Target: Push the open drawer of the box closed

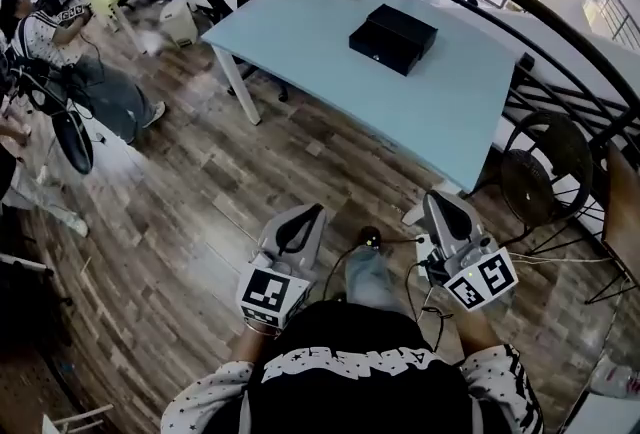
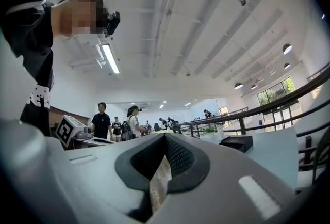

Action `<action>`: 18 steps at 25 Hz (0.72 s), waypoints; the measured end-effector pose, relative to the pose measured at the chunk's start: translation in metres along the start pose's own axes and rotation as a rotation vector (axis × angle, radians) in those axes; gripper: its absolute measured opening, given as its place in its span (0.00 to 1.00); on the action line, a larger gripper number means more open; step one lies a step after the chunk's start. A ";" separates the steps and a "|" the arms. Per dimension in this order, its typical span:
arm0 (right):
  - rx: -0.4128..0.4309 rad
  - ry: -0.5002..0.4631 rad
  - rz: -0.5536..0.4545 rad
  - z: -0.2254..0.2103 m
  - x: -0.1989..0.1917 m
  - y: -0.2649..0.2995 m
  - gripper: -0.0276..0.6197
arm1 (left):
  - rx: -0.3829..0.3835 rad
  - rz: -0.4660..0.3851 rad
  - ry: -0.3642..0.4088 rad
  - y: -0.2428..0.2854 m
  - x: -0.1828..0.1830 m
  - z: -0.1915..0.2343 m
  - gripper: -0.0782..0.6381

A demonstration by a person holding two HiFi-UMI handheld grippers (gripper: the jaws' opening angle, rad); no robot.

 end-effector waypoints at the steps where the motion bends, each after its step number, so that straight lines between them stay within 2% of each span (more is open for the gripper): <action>1: 0.015 0.002 0.001 -0.004 -0.002 0.010 0.04 | 0.018 0.003 0.004 0.002 0.001 0.007 0.11; 8: 0.081 0.017 -0.002 -0.029 -0.012 0.054 0.04 | 0.103 0.019 0.004 0.025 -0.001 0.039 0.11; 18: 0.083 0.048 -0.018 -0.096 -0.029 0.099 0.04 | 0.093 0.045 0.039 0.100 -0.008 0.061 0.11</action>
Point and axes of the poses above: the fingertips, and each gripper's own axes: y forward along the fingers, z to its left, x out of its top, the point moved 1 cm from there along -y, backward along the fingers, and after that the axes turned 5 degrees about -z, right-handed, at the moved point
